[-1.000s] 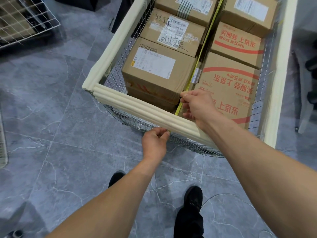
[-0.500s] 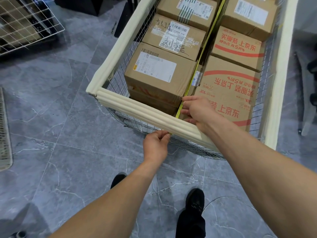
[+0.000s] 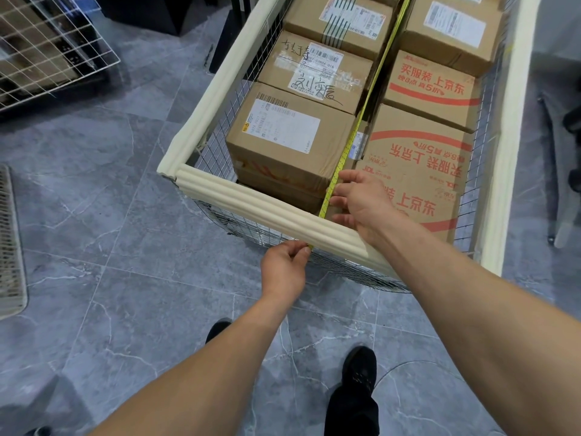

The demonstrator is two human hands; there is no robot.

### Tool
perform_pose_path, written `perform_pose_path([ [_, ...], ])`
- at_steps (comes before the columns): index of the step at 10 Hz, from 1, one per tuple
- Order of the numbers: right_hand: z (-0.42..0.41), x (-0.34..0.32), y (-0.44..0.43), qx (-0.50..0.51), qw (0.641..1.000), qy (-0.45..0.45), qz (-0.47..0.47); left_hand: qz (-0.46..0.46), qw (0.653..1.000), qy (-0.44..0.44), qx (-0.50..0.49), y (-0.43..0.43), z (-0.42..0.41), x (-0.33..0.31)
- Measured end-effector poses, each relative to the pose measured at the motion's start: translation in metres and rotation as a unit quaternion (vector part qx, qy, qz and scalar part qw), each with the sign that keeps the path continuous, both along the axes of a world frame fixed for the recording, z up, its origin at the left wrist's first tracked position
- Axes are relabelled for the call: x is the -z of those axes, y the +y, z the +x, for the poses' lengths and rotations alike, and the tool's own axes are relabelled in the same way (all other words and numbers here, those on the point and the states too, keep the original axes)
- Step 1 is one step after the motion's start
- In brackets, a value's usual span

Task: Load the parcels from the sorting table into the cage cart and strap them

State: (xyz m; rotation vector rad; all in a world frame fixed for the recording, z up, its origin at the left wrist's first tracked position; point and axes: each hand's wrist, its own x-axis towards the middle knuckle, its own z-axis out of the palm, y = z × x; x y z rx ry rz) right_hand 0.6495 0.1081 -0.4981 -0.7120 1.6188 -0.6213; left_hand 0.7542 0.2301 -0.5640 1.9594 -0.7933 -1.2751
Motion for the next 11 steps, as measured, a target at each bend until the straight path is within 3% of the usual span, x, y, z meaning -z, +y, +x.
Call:
perform_pose_path([
  [5, 0.0, 0.0, 0.001, -0.044, 0.996, 0.07, -0.03, -0.023, 0.997, -0.038, 0.057, 0.01, 0.01, -0.019],
  [7, 0.004, -0.014, 0.01, -0.095, 0.98, 0.151, -0.093, -0.051, 0.986, -0.097, 0.122, 0.013, 0.031, -0.039],
  [11, 0.002, -0.07, 0.04, -0.077, 0.966, 0.218, -0.114, -0.098, 0.946, -0.179, 0.252, 0.009, 0.072, -0.107],
])
